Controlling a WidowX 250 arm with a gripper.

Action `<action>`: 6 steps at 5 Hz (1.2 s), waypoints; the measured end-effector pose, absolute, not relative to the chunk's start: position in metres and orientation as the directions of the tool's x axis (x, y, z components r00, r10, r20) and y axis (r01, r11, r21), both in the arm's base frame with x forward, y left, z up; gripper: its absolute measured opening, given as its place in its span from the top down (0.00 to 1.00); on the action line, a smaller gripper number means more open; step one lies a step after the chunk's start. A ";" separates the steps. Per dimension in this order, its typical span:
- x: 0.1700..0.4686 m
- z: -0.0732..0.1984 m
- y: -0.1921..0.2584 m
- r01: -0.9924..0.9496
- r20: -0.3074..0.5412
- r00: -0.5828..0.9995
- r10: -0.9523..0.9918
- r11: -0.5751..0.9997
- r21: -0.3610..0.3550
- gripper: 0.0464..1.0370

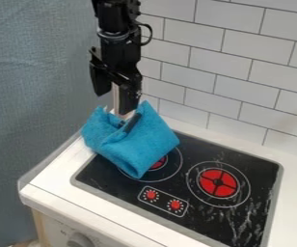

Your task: Unfolding the cloth from left to right

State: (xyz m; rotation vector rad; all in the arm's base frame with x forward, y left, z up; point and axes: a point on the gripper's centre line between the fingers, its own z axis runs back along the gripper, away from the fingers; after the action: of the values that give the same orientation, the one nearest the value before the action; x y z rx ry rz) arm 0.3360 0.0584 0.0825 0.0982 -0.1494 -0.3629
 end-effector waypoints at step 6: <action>0.336 0.036 0.048 0.311 -0.006 0.950 -0.311 0.950 0.013 0.04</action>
State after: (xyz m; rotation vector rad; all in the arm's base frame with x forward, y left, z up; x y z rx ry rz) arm 0.3358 0.0479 0.0357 0.0136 0.0040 -0.3160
